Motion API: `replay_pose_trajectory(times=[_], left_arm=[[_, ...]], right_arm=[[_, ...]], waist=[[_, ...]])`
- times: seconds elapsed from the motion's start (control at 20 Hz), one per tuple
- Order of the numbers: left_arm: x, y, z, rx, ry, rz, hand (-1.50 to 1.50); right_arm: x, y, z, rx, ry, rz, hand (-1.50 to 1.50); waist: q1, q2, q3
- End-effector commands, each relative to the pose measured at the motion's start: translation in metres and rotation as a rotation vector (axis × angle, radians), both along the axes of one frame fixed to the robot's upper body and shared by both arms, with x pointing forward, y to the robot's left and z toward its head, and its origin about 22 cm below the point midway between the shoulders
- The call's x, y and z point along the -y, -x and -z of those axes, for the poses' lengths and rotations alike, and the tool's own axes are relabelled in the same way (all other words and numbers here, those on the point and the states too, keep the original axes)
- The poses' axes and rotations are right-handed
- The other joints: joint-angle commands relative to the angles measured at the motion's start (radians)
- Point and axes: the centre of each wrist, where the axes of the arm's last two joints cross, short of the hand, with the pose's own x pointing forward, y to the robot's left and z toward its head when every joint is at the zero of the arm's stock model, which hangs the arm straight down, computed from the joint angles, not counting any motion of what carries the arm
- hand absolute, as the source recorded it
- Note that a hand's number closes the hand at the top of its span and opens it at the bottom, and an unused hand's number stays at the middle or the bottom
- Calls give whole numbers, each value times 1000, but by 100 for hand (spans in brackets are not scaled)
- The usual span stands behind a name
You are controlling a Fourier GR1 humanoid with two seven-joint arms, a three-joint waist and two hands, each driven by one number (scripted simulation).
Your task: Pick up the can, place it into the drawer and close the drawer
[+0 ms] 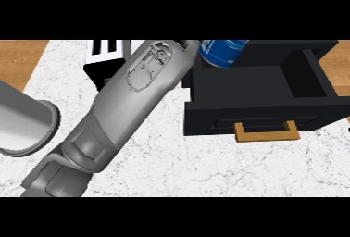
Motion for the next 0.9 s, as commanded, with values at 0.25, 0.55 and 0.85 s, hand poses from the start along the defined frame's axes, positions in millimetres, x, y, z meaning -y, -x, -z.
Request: replay_pose_trajectory(times=[0.25, 0.55, 0.85], left_arm=[[21, -8, -6, -10, -45, -31, 150], [14, -17, 17, -32, -61, -28, 150], [13, -22, 25, 12, -116, -91, 150]], right_arm=[[-3, -14, 5, 6, 24, -28, -150], [-9, -30, -2, 8, -4, -17, -150], [-6, -20, -4, 16, 12, -48, -150]], waist=[[-23, 6, 1], [-33, 12, 1], [-62, 16, 2]])
